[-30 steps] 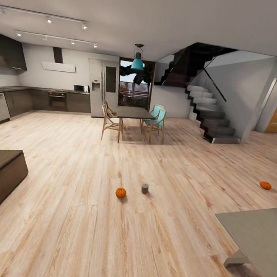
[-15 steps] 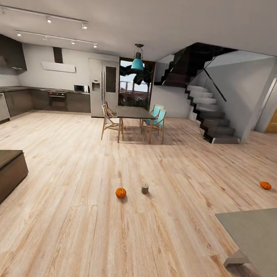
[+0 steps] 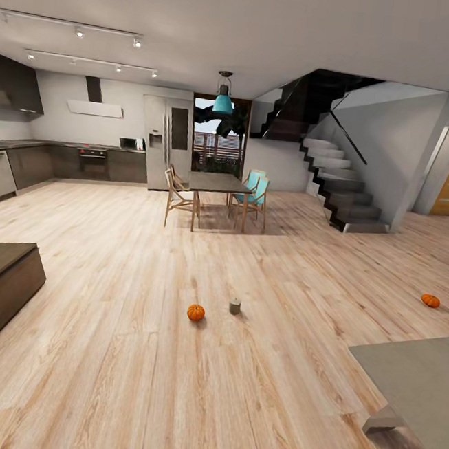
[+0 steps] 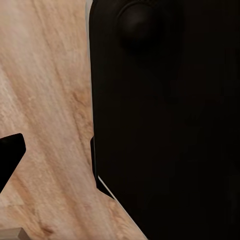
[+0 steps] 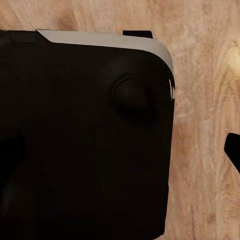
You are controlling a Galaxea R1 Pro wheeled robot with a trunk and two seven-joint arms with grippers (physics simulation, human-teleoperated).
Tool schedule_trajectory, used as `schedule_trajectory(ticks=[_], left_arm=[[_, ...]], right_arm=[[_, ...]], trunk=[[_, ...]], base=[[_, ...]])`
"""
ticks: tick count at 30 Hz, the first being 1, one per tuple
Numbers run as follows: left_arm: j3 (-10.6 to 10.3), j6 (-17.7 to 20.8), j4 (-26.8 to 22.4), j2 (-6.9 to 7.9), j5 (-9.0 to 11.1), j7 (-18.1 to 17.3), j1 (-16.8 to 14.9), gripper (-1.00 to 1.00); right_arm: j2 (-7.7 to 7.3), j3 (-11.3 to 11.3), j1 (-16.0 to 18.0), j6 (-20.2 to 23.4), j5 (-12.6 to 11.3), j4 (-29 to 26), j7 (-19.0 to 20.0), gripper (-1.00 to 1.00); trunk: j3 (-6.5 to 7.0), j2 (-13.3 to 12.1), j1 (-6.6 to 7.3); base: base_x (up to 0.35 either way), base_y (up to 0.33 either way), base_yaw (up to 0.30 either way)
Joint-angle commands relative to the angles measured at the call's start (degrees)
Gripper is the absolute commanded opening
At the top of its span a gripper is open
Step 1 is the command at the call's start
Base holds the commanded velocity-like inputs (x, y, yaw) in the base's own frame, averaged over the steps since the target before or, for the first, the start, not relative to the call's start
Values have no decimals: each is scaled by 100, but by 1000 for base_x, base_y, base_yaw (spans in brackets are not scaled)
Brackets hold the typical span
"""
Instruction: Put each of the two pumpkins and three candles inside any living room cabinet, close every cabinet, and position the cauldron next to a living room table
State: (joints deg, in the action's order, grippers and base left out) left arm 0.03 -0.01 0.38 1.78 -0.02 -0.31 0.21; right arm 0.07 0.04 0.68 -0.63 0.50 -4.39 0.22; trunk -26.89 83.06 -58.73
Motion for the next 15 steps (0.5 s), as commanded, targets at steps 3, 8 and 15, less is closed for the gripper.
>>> schedule_trajectory(ticks=[3,8,15], left_arm=[[4,0,-2,-6,7,-9,0,100],[25,-6,-312,-15,41,8,-3,100],[68,8,-767,-19,560,18,-3,100]], right_arm=[[10,5,2,-7,8,5,4,100],[-6,-16,2,29,-1,0,-46,100],[-7,-12,2,32,5,-130,-31,100]], trunk=[[-4,2,0],[85,-198,110],[211,-479,264]], base=[[0,0,0],[0,0,0],[0,0,0]])
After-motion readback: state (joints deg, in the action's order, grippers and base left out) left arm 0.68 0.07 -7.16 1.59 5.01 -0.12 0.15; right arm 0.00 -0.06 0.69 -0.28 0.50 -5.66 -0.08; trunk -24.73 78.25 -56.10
